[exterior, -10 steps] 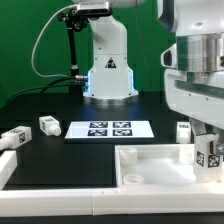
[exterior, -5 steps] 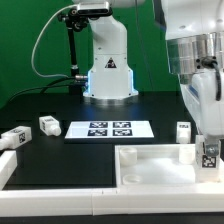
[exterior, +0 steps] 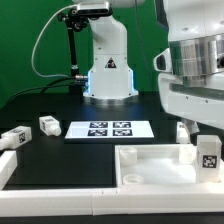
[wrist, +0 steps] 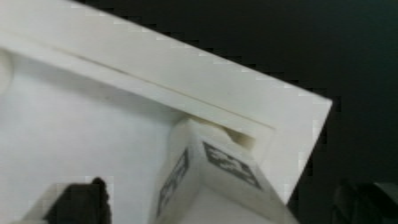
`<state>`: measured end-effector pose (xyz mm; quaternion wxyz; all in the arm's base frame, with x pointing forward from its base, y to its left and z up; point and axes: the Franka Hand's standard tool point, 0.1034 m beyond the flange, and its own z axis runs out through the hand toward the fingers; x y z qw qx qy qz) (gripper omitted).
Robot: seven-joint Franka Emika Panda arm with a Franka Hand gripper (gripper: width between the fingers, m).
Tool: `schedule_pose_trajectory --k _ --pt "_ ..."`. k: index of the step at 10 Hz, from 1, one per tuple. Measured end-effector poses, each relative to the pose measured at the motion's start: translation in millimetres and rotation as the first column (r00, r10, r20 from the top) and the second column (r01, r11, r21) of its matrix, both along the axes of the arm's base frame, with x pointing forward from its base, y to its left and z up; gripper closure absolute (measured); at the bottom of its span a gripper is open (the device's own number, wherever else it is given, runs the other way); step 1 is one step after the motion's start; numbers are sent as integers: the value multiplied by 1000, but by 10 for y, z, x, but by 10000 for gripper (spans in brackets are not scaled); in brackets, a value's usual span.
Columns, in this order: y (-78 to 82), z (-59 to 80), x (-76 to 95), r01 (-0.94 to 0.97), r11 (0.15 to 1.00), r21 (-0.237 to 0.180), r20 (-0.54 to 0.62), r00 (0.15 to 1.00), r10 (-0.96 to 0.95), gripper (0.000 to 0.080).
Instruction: Assemble one leg
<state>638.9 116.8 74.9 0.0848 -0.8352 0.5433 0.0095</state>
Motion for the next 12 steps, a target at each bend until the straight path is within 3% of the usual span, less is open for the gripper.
schedule_pose_trajectory --k 4,5,6,7,9,10,11,12 --pt "12 -9 -29 -233 972 -31 45 971 234 151" --pt "1 -11 -28 -442 893 -83 47 893 447 151" --pt "7 -2 10 -651 745 -145 27 750 660 151" --pt "14 -20 21 -725 669 -162 21 675 737 151" --pt "4 -25 17 -703 693 -159 20 700 714 181" --pt "-2 -27 16 -701 696 -158 19 702 712 353" --pt "-45 -35 12 -659 736 -155 16 743 669 353" --pt "-87 -37 13 -623 767 -157 10 775 632 503"
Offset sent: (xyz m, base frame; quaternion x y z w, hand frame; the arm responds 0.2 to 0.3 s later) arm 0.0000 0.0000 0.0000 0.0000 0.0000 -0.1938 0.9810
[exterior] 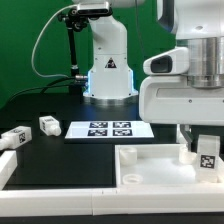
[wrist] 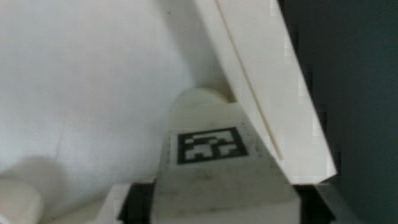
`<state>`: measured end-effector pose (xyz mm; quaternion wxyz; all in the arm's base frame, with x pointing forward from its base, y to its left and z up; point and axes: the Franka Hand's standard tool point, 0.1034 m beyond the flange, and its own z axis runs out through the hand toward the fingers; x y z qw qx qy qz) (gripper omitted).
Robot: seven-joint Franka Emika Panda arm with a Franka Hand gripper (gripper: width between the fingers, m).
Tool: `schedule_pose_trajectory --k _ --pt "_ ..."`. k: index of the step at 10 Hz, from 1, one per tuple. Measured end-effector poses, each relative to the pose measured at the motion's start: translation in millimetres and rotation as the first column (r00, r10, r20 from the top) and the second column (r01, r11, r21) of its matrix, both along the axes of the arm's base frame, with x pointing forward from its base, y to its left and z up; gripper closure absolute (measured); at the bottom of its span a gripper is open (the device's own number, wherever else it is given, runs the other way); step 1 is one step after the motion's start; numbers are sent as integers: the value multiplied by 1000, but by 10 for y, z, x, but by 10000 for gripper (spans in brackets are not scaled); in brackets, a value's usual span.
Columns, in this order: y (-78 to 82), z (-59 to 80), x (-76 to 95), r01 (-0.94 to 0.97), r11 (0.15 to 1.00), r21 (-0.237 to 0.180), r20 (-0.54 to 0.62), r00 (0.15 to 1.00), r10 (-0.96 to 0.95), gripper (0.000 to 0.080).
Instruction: Assemble one leg
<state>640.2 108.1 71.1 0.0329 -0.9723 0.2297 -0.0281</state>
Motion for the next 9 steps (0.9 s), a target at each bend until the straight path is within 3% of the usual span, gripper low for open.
schedule_pose_trajectory --k 4,9 --pt "-138 2 -15 192 981 -11 -21 981 -193 503" --pt "-173 12 -15 184 983 -14 -21 983 -184 502"
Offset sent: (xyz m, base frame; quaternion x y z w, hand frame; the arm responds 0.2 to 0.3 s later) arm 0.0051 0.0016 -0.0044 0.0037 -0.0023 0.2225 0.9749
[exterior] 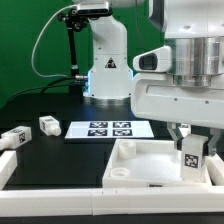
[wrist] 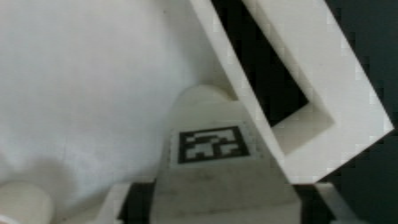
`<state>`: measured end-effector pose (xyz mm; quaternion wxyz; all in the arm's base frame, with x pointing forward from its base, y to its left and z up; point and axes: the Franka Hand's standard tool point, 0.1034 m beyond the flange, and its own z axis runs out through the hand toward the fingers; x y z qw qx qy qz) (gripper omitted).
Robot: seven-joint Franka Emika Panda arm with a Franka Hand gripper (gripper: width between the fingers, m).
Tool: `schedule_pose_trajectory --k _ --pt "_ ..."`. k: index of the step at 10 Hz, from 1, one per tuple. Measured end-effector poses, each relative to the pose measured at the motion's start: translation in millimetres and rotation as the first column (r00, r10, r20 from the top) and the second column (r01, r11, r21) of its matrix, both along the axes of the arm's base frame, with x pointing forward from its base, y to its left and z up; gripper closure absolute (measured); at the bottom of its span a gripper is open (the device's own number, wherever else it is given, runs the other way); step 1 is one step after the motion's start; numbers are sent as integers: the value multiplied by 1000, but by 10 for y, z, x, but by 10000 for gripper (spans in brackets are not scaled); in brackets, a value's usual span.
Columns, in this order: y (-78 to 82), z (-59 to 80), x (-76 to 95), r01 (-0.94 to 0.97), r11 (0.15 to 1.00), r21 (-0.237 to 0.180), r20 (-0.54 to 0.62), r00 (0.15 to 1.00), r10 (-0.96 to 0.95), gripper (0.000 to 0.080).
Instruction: Assemble one leg
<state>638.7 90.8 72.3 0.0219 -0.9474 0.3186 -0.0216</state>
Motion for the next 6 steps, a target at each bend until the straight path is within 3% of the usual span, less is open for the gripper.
schedule_pose_trajectory --k 2,3,4,6 --pt "-3 248 91 -14 1000 19 34 999 13 457" --pt "-14 408 141 -23 999 25 56 998 22 265" --pt "-21 504 175 -24 999 30 69 997 21 186" --pt "-22 511 181 -24 999 30 67 998 22 157"
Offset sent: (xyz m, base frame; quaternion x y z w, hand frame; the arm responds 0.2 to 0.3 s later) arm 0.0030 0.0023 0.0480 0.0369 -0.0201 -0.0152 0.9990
